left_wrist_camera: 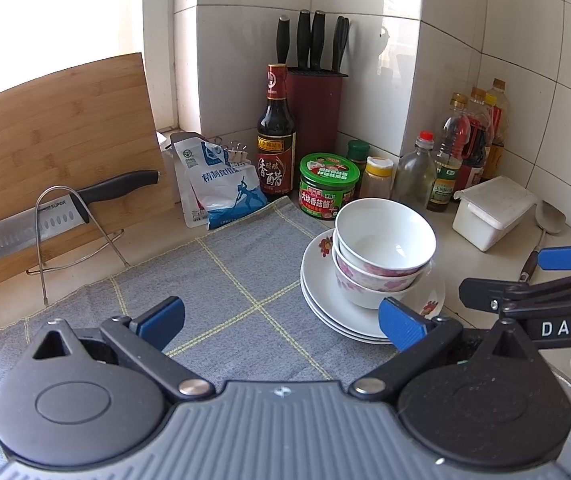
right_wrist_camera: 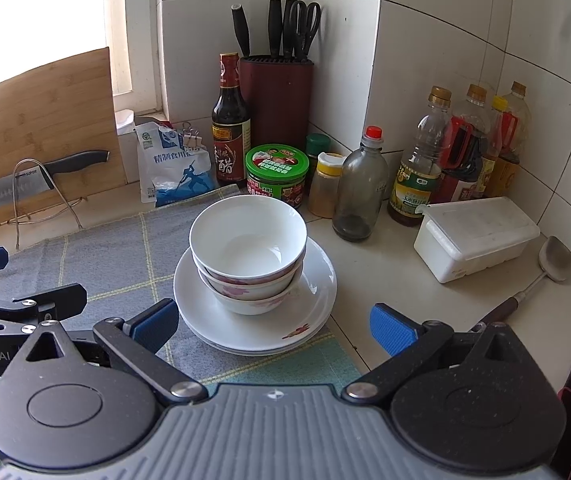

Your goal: Organize plates and bowls

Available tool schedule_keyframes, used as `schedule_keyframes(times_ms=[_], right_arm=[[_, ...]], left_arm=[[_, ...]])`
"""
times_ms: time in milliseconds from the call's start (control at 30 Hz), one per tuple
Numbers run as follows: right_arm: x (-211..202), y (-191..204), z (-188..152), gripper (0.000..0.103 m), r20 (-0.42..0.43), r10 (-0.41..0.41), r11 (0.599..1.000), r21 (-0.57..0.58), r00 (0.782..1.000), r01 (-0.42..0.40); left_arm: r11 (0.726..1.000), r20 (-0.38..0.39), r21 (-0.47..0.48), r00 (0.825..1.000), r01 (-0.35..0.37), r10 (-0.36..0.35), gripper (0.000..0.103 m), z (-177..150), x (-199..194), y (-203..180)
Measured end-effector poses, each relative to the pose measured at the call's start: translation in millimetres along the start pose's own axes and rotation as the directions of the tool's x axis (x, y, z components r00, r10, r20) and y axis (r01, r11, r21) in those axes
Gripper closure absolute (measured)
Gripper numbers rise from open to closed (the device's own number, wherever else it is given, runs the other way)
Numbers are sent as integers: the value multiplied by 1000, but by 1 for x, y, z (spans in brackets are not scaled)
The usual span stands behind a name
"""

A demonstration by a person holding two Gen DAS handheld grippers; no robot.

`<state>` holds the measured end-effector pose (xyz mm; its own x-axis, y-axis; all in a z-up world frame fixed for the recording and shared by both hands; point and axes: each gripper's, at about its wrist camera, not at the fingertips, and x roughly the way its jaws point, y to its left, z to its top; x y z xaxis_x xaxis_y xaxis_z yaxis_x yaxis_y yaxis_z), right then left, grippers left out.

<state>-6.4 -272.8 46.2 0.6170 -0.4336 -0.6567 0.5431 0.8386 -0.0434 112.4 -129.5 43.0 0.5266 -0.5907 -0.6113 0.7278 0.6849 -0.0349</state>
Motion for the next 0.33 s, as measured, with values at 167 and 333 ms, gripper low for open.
schedule_keyframes(times_ms=[167,333], right_arm=[[0,-2,0,0,2,-2,1000,0,1000,2],[0,-2,-1,0,2,-2,1000,0,1000,2]], left_arm=[[1000,0,-1,1000,0,0,1,0,0,-1],[1000,-5,-2,1000,7,-7,1,0,1,-1]])
